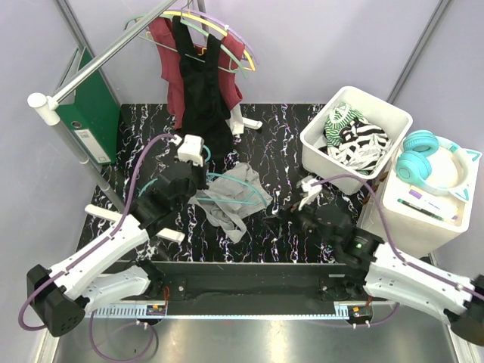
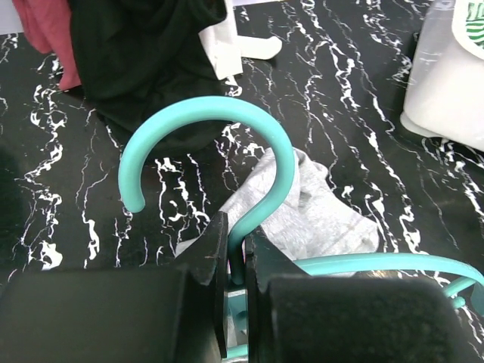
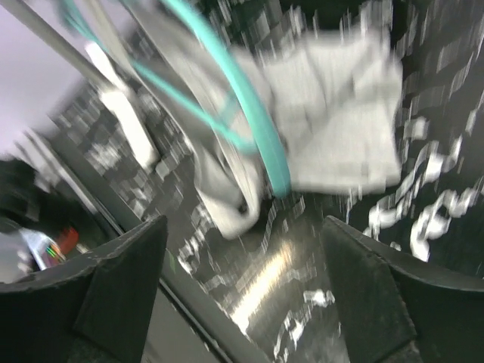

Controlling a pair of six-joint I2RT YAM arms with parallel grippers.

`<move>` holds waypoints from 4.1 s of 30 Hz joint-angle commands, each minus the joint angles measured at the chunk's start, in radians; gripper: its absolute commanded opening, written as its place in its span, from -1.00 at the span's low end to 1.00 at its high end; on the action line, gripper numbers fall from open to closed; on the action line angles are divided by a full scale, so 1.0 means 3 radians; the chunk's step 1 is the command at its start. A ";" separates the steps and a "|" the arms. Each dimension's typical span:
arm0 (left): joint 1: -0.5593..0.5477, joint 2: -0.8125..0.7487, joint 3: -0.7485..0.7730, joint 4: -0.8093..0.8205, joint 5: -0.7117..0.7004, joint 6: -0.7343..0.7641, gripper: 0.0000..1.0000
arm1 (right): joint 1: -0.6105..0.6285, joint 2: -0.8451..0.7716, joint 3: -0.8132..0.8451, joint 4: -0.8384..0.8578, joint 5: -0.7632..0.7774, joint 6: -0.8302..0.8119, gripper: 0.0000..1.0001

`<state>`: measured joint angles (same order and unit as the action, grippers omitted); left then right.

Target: Place the tank top on the hanger

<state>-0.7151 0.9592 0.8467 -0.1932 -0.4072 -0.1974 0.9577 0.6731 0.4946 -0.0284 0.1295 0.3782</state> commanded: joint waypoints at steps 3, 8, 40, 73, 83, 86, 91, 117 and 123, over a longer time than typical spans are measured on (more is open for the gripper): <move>0.0011 0.0070 -0.0122 0.0353 -0.0253 0.0055 -1.00 | 0.0024 0.0461 -0.0350 0.0574 -0.0273 0.0482 0.66; 0.0011 0.0177 -0.0066 0.0250 -0.0463 -0.0037 -1.00 | 0.0146 0.0763 -0.0488 0.1071 -0.0243 0.0687 0.56; 0.0021 -0.0001 -0.0214 0.0209 -0.0381 -0.0140 -1.00 | 0.0592 0.3043 0.0340 0.1588 0.0780 0.1541 0.45; 0.0031 -0.0651 -0.0588 0.0209 -0.0366 -0.0227 -1.00 | 0.0275 0.1934 -0.0288 0.0862 0.1220 0.1347 -1.00; 0.0031 -0.0733 -0.0721 0.0250 -0.0248 -0.0175 -1.00 | -0.0109 0.1720 -0.0161 0.0796 0.0816 0.1035 -1.00; 0.0031 -0.0723 -0.0731 0.0250 -0.0304 -0.0160 -1.00 | -0.0119 0.1592 -0.0105 0.0658 0.0663 0.0989 -1.00; 0.0031 -0.0697 -0.0711 0.0245 -0.0330 -0.0150 -1.00 | -0.0124 0.1428 0.0028 0.0387 0.0214 0.0943 -1.00; 0.0031 -0.0754 -0.0736 0.0169 -0.0299 -0.0247 -1.00 | -0.0124 0.1432 0.0555 0.0166 0.0045 0.0657 -1.00; 0.0026 -0.0748 -0.0736 0.0179 -0.0325 -0.0252 -1.00 | -0.0109 0.1555 0.0754 0.0243 -0.0675 0.0662 -1.00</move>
<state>-0.7094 0.7414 0.6273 -0.1932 -0.4938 -0.2630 0.9257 1.1145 0.6491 0.0113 0.0990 0.5953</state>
